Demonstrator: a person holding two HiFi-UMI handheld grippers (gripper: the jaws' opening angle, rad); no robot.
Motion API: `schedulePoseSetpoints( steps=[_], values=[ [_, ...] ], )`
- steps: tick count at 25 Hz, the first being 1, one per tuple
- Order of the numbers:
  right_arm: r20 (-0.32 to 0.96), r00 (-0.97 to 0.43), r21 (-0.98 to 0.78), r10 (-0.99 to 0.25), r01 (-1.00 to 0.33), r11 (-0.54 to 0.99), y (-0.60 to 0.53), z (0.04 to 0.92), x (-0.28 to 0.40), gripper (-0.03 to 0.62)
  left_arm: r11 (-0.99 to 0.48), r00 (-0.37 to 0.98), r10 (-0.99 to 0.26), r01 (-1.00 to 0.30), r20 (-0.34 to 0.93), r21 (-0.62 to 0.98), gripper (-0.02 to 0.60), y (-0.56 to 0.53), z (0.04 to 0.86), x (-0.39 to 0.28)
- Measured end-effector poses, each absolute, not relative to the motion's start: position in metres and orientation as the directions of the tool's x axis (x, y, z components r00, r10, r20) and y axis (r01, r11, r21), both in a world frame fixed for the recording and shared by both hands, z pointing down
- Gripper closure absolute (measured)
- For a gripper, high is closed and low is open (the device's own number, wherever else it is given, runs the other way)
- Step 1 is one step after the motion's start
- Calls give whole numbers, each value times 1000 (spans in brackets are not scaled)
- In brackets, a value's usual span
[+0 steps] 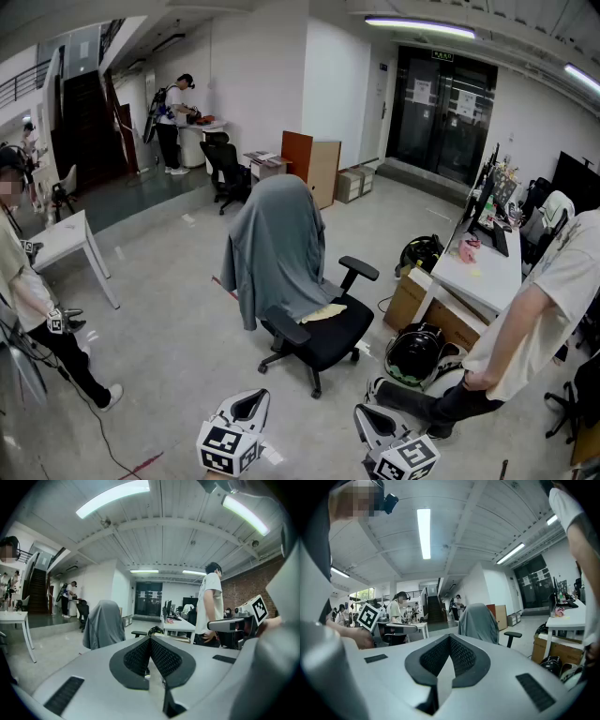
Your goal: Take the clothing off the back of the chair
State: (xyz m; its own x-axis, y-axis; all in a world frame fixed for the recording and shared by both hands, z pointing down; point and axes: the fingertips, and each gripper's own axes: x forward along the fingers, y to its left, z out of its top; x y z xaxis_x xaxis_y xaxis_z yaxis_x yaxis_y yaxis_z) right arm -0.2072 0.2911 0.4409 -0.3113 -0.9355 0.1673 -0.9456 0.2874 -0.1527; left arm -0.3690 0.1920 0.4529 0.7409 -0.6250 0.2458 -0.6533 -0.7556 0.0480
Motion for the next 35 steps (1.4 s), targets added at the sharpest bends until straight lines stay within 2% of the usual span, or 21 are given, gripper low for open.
schedulePoseSetpoints(
  steps=[11,18,26,35],
  values=[
    [165,-224,-163,-961,-967,197,325,446,-135,580,-790,774,-586,-612,240,43,578,207,455,-300],
    [102,-172,-183,-980,-971,151,347,437,-87,579,-823,806,-547,-567,225,33,578,226,452,-245],
    [122,-145,-218,-982,-969,116,352,445,-59,579,-842,825,-517,-538,227,36,578,222,455,-213],
    [179,-130,-241,-975,-967,85,300,468,-36,579,-862,847,-480,-504,227,58,578,162,475,-176]
  ],
)
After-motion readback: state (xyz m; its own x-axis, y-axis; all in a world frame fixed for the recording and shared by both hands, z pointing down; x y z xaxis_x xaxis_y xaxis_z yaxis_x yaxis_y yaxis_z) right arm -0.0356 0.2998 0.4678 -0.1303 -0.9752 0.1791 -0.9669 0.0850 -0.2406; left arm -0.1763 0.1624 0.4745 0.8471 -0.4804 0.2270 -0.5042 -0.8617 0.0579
